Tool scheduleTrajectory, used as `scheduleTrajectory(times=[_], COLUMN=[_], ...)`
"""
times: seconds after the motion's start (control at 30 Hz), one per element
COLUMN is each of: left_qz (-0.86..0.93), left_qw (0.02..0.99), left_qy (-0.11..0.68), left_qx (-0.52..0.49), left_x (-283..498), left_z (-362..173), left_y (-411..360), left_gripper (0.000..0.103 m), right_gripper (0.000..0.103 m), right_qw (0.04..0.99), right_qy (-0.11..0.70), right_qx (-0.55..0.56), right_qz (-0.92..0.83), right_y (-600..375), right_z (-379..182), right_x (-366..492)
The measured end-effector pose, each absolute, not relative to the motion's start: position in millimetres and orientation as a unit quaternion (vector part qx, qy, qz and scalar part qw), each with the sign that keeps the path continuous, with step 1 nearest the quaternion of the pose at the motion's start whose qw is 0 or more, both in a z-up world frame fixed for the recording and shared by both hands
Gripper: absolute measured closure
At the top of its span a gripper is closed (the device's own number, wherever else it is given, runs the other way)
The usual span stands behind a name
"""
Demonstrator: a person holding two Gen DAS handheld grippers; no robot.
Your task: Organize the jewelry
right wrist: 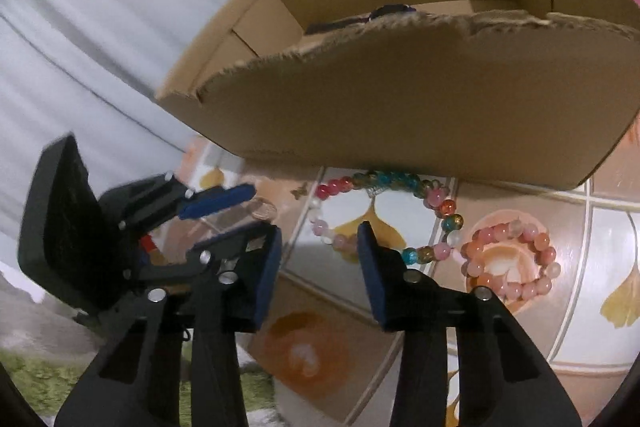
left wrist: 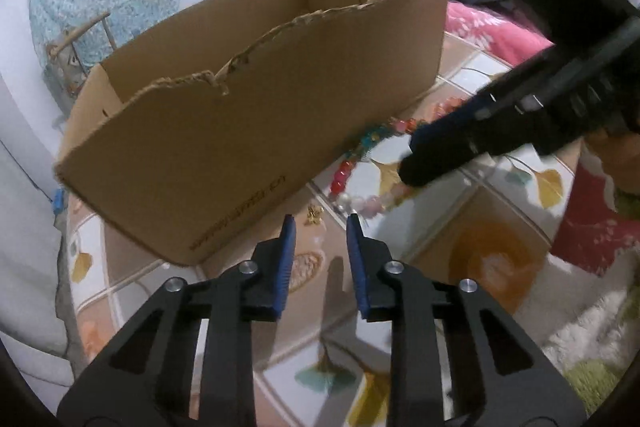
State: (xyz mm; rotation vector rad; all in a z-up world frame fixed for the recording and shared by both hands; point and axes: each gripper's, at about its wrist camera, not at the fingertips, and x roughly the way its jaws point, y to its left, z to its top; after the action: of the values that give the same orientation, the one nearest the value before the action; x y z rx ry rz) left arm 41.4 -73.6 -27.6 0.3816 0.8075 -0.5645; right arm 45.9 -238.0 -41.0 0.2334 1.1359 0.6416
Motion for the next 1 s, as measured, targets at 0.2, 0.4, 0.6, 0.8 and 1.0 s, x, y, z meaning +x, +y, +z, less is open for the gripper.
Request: scheduleTrajectory(times=[0.2,0.4,0.6,0.8,1.0], left_qz=[-0.276,-0.286,-0.295,-0.297,-0.299], left_qw=[0.861,0.852,0.849,0.849,0.851], left_qy=[0.393,0.401,0.404,0.402,0.399], left_qx=[0.168,0.177,0.167,0.167,0.167], left_x=[61.2,64.3,69.3,70.7,69.9], left_z=[-34.3,-41.5,-42.5,-43.9,-45.8], left_y=[-75.5,-79.7,-75.9,-75.1,-77.2], left_gripper=[0.083,0.087,0.094,0.097,0.097], right_gripper=[0.069,0.078,0.093,0.102,0.102], right_qw=[0.792,0.793,0.793,0.808,0.824], right_qy=[0.521,0.519,0.519,0.499,0.479], right_qx=[0.089,0.041,-0.008,-0.008,0.041], right_qz=[0.307,0.317,0.318,0.314,0.300], right_y=[-224.6,-207.6,-193.9,-196.9,-228.2], right_z=[-45.5,-48.7,-54.9,-45.0,-23.3], right_x=[46.0,45.2,46.7,40.8,35.6])
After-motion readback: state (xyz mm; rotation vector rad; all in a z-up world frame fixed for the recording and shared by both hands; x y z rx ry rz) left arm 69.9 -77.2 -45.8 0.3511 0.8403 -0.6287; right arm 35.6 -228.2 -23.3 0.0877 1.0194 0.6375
